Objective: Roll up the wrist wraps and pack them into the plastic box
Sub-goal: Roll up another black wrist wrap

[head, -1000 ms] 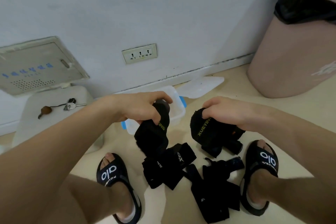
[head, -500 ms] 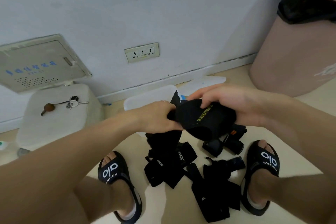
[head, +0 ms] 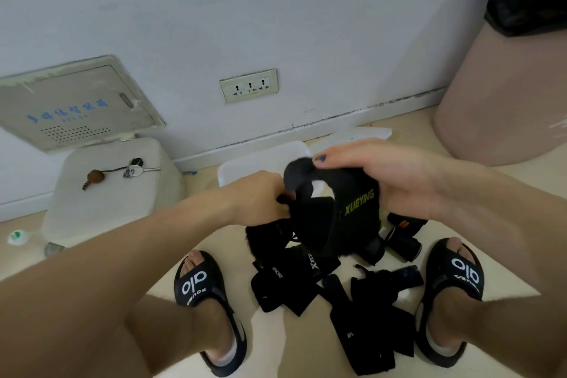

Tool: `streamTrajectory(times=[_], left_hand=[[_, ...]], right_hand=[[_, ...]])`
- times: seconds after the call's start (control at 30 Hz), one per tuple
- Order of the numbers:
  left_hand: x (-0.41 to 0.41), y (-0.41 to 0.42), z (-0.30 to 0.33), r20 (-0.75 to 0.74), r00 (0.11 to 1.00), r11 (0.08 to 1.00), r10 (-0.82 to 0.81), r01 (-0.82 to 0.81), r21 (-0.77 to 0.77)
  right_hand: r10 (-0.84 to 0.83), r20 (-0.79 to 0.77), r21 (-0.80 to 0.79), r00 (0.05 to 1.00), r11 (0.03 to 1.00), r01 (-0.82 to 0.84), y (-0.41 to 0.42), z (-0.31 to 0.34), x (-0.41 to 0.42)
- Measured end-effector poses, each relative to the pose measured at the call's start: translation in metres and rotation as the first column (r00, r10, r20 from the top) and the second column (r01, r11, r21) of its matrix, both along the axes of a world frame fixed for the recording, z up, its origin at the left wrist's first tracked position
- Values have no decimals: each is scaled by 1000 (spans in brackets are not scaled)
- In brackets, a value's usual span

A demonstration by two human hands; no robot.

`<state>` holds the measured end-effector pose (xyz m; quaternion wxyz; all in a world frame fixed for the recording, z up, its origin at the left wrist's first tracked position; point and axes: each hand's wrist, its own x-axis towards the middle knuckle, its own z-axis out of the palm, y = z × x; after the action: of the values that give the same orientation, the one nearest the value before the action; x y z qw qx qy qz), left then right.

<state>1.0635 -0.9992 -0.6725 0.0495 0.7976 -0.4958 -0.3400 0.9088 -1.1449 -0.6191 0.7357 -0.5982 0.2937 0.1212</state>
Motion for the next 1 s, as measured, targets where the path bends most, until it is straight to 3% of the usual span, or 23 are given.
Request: streamTrajectory(times=[0.13, 0.27, 0.4, 0.53, 0.67, 0.8, 1.0], left_hand=[[9, 1, 4, -62, 998, 1000, -6, 6, -14], [23, -1, 13, -144, 987, 980, 71, -96, -173], [29, 0, 26, -301, 928, 878, 220, -323, -354], [26, -3, 36, -477, 835, 761, 274, -491, -424], [24, -5, 40, -505, 808, 658, 305, -562, -502], [25, -11, 47, -586, 745, 549, 317, -649, -527], [22, -19, 57, -663, 700, 507, 267, -687, -521]], right_hand=[[-138, 64, 1, 988, 990, 138, -10, 5, 5], [-174, 56, -28, 983, 984, 175, -15, 2, 8], [-197, 68, -89, 978, 975, 203, -13, 2, 10], [-231, 92, -127, 968, 962, 242, -15, 3, 14], [-220, 145, -252, 965, 935, 251, -15, 0, 14], [-234, 199, -265, 952, 922, 282, -12, 3, 15], [-215, 242, -237, 946, 932, 273, -8, 4, 20]])
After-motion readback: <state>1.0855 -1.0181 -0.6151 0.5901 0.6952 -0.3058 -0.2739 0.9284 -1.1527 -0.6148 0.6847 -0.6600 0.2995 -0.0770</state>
